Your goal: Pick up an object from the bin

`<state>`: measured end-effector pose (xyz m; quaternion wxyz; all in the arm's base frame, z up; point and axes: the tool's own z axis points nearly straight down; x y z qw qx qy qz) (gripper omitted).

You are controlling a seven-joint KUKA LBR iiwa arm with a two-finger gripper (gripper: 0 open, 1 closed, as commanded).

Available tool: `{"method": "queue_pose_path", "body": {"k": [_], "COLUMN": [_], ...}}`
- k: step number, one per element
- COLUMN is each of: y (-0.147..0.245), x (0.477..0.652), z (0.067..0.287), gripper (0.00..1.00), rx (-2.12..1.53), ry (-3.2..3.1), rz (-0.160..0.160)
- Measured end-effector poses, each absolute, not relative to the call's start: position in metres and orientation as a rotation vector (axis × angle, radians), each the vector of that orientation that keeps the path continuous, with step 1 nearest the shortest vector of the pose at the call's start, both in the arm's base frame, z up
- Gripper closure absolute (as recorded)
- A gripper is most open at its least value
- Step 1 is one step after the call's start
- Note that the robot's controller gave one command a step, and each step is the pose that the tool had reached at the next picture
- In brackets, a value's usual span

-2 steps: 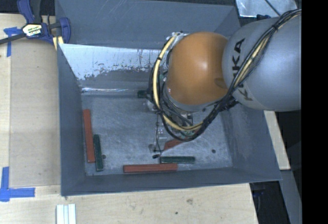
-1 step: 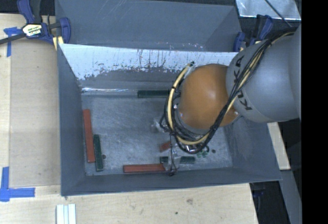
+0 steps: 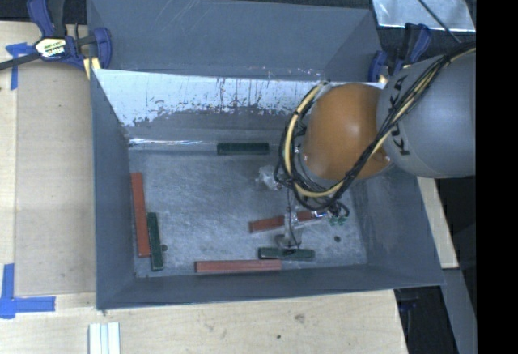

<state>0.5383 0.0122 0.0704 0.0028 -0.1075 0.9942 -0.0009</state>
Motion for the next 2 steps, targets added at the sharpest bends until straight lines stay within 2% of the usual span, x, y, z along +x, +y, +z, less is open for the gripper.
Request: {"method": "queue_pose_path", "body": {"k": [1, 2], "y": [0.015, 0.008], "x": [0.537, 0.522], "z": [0.071, 0.208], "gripper": [1.00, 1.00], "rx": [-0.341, -0.458], "ry": [3.119, 3.103], "rz": [0.001, 0.000]}}
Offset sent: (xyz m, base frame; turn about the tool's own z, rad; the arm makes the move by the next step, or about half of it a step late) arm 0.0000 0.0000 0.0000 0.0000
